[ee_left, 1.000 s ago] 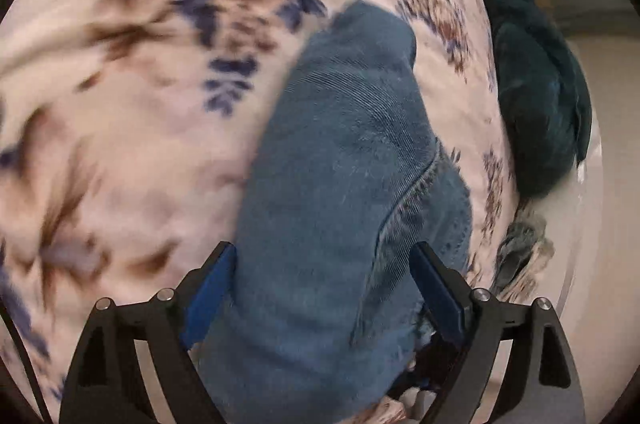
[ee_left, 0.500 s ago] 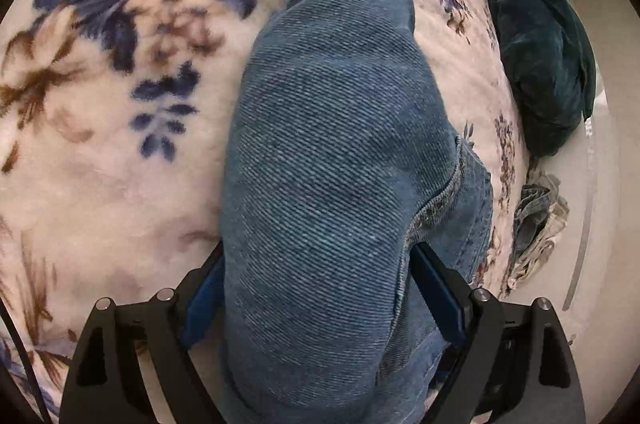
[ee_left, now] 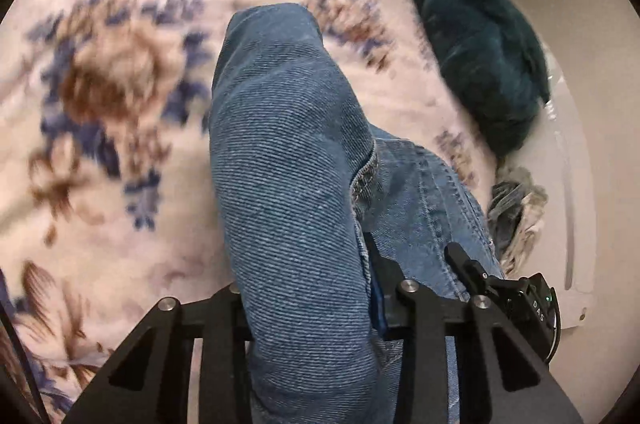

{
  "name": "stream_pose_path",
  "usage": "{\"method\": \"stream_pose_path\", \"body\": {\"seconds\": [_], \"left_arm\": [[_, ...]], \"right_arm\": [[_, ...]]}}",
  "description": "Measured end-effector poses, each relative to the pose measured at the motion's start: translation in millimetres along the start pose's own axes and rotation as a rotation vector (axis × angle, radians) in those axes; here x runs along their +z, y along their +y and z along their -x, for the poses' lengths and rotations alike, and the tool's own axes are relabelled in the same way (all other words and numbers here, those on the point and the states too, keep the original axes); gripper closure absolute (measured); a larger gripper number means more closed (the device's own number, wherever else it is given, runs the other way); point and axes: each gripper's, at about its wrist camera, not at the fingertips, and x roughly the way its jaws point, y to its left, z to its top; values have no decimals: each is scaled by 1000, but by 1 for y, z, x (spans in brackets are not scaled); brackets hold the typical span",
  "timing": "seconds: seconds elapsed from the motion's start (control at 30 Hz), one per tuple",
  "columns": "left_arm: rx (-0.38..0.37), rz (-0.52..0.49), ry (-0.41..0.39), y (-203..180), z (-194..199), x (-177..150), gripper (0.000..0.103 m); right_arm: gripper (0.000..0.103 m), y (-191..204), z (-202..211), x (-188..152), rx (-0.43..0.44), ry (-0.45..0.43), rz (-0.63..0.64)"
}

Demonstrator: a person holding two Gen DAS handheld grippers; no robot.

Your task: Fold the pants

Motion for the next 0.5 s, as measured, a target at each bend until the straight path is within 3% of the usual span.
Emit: {"method": "stream_pose_path", "body": {"seconds": [0.23,0.37,0.5], "left_arm": [[-33,-31,-84,-15,31,93,71],[-4,-85,-117,-10,25,165,71],[10,-92,-131,21,1,237,71]], "right_arm": [[53,104,-55,30,91,-11,98],[53,154,-123,60,141,-20,121],[53,191,-205,92,156,-20,154]]}}
